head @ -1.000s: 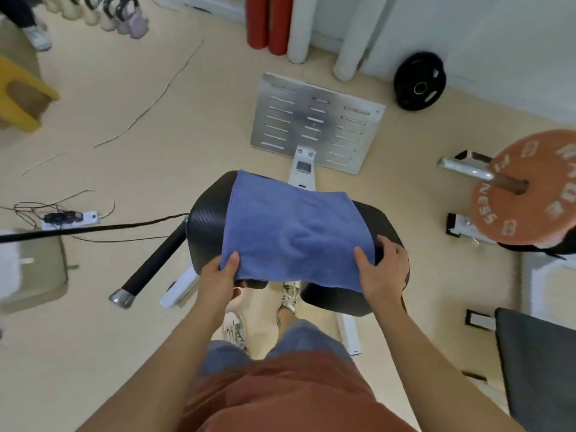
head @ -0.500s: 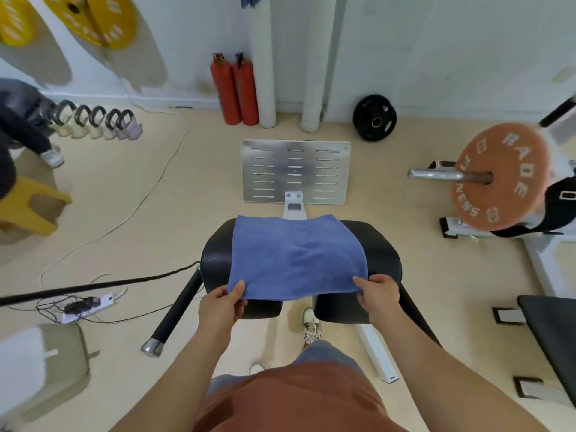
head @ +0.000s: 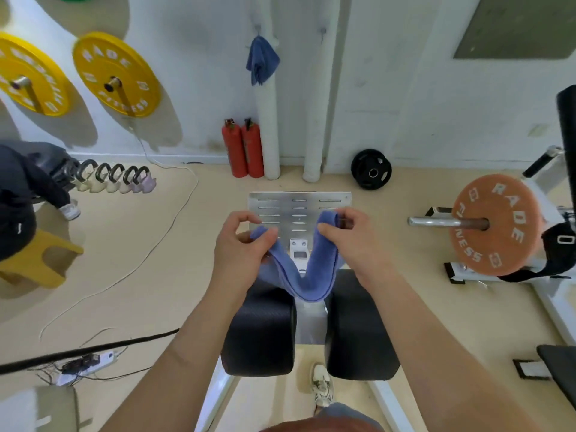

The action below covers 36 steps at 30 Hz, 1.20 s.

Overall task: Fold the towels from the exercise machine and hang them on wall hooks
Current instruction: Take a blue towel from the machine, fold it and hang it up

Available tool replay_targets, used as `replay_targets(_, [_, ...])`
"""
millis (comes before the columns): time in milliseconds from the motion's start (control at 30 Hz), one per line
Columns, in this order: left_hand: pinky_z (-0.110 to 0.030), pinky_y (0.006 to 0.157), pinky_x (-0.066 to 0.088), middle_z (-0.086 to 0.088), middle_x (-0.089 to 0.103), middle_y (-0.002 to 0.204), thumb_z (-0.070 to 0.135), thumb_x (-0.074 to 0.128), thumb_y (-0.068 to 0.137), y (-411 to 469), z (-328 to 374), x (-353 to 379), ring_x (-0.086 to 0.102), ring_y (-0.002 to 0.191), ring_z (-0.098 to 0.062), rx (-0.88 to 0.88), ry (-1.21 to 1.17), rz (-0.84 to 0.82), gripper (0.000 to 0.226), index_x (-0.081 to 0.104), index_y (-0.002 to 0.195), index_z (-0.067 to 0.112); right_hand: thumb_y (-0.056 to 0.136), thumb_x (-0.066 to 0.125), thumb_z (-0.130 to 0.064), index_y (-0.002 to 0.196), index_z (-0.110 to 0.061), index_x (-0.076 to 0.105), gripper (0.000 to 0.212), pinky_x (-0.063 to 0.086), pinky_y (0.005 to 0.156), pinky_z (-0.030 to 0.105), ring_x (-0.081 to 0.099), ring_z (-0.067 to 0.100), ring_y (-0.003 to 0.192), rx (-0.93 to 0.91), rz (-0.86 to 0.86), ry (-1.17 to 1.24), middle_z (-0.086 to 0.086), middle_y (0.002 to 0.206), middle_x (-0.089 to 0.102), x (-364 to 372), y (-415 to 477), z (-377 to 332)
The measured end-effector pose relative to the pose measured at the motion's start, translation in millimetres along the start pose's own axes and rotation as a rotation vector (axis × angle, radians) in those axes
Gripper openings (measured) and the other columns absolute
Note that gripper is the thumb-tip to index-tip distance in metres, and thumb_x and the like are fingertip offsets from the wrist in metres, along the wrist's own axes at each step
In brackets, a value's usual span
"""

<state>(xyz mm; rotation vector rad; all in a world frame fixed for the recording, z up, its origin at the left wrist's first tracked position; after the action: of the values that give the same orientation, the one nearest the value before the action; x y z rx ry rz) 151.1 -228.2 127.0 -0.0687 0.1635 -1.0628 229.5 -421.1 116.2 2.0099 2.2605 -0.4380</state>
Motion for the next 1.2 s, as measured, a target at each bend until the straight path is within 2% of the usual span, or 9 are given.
replay_targets(100, [-0.024, 0.067, 0.057, -0.007, 0.07, 0.077, 0.005, 0.07, 0.082, -5.4, 42.6, 11.6, 0.068, 0.071, -0.013, 0.099, 0.003, -0.171, 0.031, 0.065, 0.104, 0.026, 0.082, 0.069, -0.015, 0.086, -0.007, 0.069, 0.009, 0.052, 0.073, 0.033, 0.06, 0.012, 0.074, -0.097, -0.163, 0.01, 0.008, 0.079, 0.067, 16.9, -9.8, -46.8])
replay_targets(233, [-0.026, 0.084, 0.055, -0.006, 0.075, 0.094, -0.019, 0.061, 0.077, -10.9, 61.2, 8.2, 0.071, 0.09, -0.017, 0.171, -0.007, -0.308, 0.043, 0.069, 0.101, 0.015, 0.083, 0.069, -0.011, 0.083, -0.023, 0.073, 0.013, 0.058, 0.074, 0.026, 0.071, 0.011, 0.078, -0.171, -0.209, 0.028, 0.0, 0.082, 0.075, 18.4, -22.5, -80.2])
replay_targets(433, [-0.013, 0.067, 0.046, 0.012, 0.069, 0.07, 0.01, 0.066, 0.086, -15.2, 76.1, -0.7, 0.062, 0.067, 0.001, 0.317, 0.244, -0.251, 0.025, 0.07, 0.083, 0.035, 0.086, 0.07, -0.017, 0.084, -0.025, 0.074, 0.009, 0.057, 0.073, 0.021, 0.07, 0.005, 0.075, -0.248, -0.235, -0.114, -0.005, 0.078, 0.075, 21.0, -31.8, -99.0])
replay_targets(567, [-0.011, 0.066, 0.04, 0.008, 0.059, 0.08, 0.02, 0.071, 0.082, -16.8, 96.1, -7.6, 0.055, 0.073, -0.004, 0.569, 0.447, -0.141, 0.028, 0.066, 0.079, 0.048, 0.089, 0.066, -0.018, 0.09, -0.028, 0.075, 0.014, 0.057, 0.079, 0.024, 0.07, 0.003, 0.081, -0.349, -0.262, -0.168, -0.009, 0.084, 0.075, 26.6, -38.3, -111.4])
replay_targets(667, [-0.018, 0.071, 0.049, 0.014, 0.069, 0.08, 0.018, 0.077, 0.076, -15.4, 99.5, -12.5, 0.063, 0.075, -0.003, 0.53, 0.347, -0.115, 0.03, 0.068, 0.076, 0.047, 0.089, 0.065, -0.016, 0.085, -0.038, 0.071, 0.023, 0.056, 0.079, 0.019, 0.069, 0.0, 0.083, -0.409, -0.292, -0.189, -0.012, 0.085, 0.074, 29.3, -42.0, -119.9])
replay_targets(834, [-0.027, 0.08, 0.053, 0.01, 0.071, 0.088, 0.01, 0.08, 0.072, -10.8, 107.9, -17.1, 0.066, 0.088, -0.011, 0.526, 0.258, -0.12, 0.021, 0.072, 0.078, 0.029, 0.086, 0.065, -0.008, 0.082, -0.024, 0.06, 0.018, 0.052, 0.063, 0.017, 0.064, 0.005, 0.063, -0.477, -0.289, -0.19, -0.003, 0.065, 0.069, 24.2, -44.1, -132.9])
replay_targets(967, [-0.023, 0.071, 0.055, 0.004, 0.074, 0.071, -0.001, 0.078, 0.069, -6.1, 110.5, -16.1, 0.069, 0.07, -0.011, 0.379, 0.047, -0.217, 0.026, 0.073, 0.068, 0.025, 0.088, 0.062, -0.008, 0.082, -0.021, 0.064, 0.015, 0.052, 0.062, 0.016, 0.064, 0.007, 0.064, -0.518, -0.373, -0.247, -0.001, 0.071, 0.07, 24.7, -48.8, -146.0])
replay_targets(1100, [-0.016, 0.067, 0.051, 0.014, 0.07, 0.064, 0.002, 0.075, 0.074, 2.9, 113.7, -33.6, 0.064, 0.065, -0.003, 0.387, 0.002, -0.056, 0.023, 0.07, 0.07, 0.024, 0.096, 0.051, -0.029, 0.084, -0.011, 0.067, 0.026, 0.046, 0.069, 0.024, 0.058, 0.014, 0.074, -0.509, -0.444, -0.475, 0.004, 0.081, 0.066, 21.2, -46.2, -139.2])
replay_targets(1200, [-0.018, 0.069, 0.051, 0.015, 0.071, 0.067, 0.008, 0.076, 0.075, 12.8, 114.6, -52.3, 0.065, 0.069, -0.006, 0.387, -0.006, 0.029, 0.021, 0.071, 0.071, 0.028, 0.083, 0.055, -0.056, 0.078, -0.015, 0.067, 0.043, 0.042, 0.066, 0.03, 0.052, 0.015, 0.072, -0.484, -0.507, -0.822, 0.001, 0.078, 0.06, 15.6, -44.3, -117.6])
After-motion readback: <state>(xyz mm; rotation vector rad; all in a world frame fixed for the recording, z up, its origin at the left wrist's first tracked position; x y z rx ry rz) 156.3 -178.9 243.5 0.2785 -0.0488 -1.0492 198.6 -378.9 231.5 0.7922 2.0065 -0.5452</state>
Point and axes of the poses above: each hand's wrist, its own y-axis towards the middle knuckle, its own x-axis out of the palm, z = x × y, the point moved 7 cm from there along y, towards the middle knuckle
